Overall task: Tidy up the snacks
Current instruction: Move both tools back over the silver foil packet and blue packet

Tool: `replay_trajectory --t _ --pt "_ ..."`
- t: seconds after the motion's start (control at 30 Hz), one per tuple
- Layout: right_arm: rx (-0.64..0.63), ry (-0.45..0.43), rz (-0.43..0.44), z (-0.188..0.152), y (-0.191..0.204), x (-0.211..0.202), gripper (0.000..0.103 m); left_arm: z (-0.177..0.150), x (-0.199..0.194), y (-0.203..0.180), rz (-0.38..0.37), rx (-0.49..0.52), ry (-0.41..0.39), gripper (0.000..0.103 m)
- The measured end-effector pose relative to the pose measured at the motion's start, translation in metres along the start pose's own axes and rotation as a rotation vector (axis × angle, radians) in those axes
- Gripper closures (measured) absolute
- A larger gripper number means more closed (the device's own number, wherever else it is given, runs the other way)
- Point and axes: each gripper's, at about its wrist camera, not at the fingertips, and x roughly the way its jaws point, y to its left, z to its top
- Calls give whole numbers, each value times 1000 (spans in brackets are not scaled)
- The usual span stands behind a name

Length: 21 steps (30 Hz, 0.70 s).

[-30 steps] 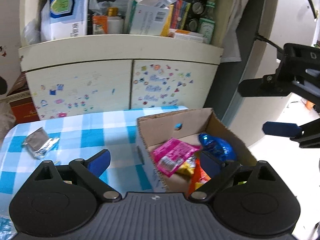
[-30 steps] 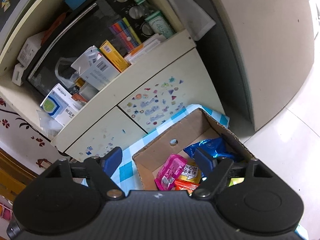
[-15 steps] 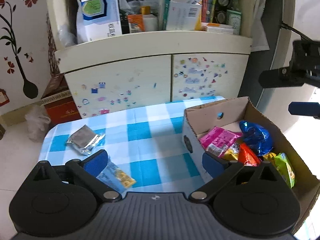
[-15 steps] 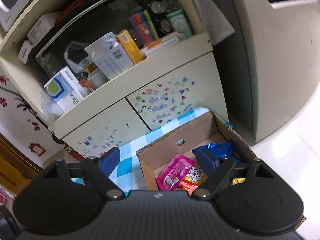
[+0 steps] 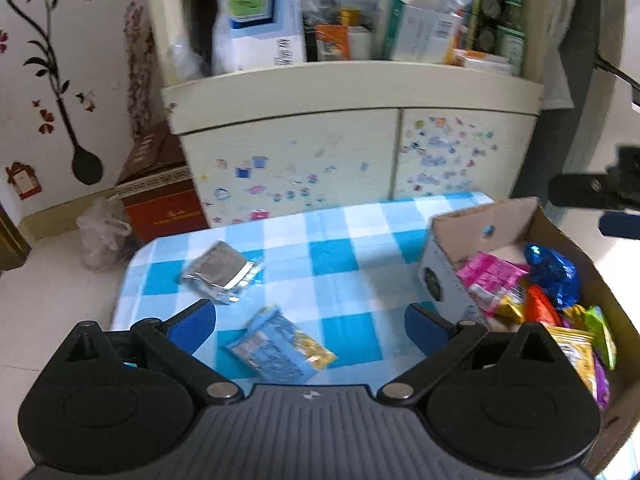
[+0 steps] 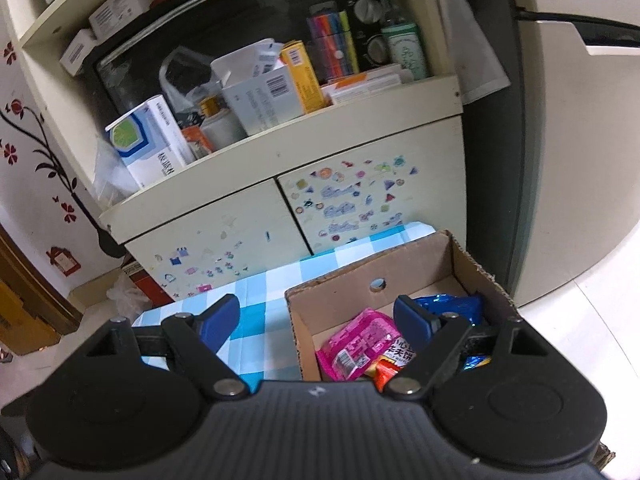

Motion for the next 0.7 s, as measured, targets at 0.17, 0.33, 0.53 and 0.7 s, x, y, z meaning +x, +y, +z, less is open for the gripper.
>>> replay_trajectory --t 0.17,0.33,0.53,0.7 --pt "-28 6 29 -3 8 3 19 4 1 33 42 -61 -13 1" --pt "-65 16 60 -7 19 7 18 7 7 64 78 -133 -9 1" --pt "-127 35 106 -14 36 14 18 8 17 92 98 -211 0 1" --pt "-183 56 143 -23 50 20 17 9 28 108 103 -265 8 1"
